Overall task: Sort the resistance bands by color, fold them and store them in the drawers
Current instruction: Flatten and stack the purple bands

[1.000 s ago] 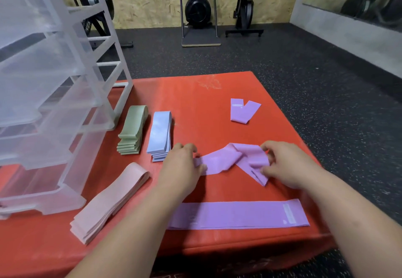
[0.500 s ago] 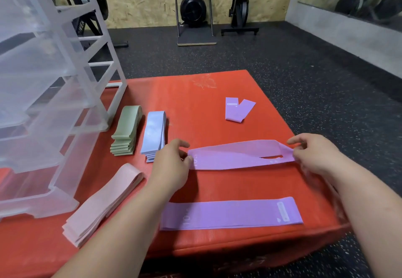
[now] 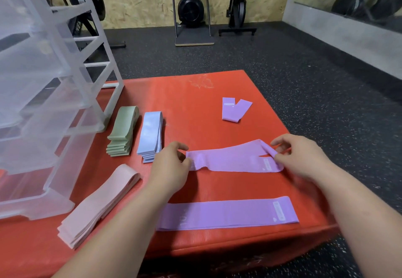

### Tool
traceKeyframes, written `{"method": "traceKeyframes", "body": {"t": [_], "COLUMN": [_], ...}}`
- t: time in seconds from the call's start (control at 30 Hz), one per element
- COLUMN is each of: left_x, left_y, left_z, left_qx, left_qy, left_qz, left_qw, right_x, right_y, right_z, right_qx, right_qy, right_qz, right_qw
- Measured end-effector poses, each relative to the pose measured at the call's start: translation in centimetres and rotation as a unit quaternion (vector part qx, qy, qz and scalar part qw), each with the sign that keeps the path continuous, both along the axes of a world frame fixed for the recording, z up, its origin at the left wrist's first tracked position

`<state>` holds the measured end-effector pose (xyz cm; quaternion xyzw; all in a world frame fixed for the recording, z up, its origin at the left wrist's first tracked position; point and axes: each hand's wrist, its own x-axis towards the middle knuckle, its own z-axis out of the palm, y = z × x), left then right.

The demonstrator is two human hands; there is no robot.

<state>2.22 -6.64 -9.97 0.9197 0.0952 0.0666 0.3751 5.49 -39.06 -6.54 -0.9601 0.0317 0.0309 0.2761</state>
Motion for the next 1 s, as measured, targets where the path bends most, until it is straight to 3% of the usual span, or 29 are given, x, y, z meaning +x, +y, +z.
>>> {"method": "traceKeyframes", "body": {"t": [0.17,0.3,0.47,0.57,0.63,0.7,0.83,0.93,1.0], "left_x": [0.0,0.0,0.1,0.3,0.3,0.3,0.2,0.2,0.2], "left_y": [0.1,0.2,0.2,0.4,0.3,0.2,0.2,0.2,0.1], "left_z": [-0.1,-0.2,-0.4,-0.5,-0.6,-0.6,-0.7,-0.8,-0.8], "left_qx": [0.005,0.007,0.011,0.004,0.007,0.011,0.018,0.024,0.028], "left_qy": [-0.005,-0.021,-0.021,-0.018,-0.014,-0.011,-0.013,-0.018,-0.021], "left_qz": [0.000,0.009,0.010,0.014,0.014,0.010,0.006,0.005,0.004], "left_qw": [1.000,1.000,1.000,1.000,1.000,1.000,1.000,1.000,0.999], "right_x": [0.6,1.7,1.2,1.5,1.7,1.5,0.7,0.8,0.6], "right_y": [0.0,-1.0,-1.8,-2.2,-2.3,-2.3,-1.8,-1.3,-0.6], "right_z": [-0.4,-0.4,-0.8,-0.3,-0.1,-0.4,-0.9,-1.1,-1.1], "right_qx": [0.020,0.247,0.287,0.431,0.478,0.432,0.253,0.143,0.124], "right_qy": [-0.040,-0.080,0.056,0.118,0.137,0.133,0.077,-0.042,-0.093], "right_qz": [-0.027,-0.149,-0.146,-0.152,-0.152,-0.135,-0.063,0.001,0.054], "right_qw": [0.999,0.954,0.945,0.881,0.854,0.882,0.962,0.989,0.986]}}
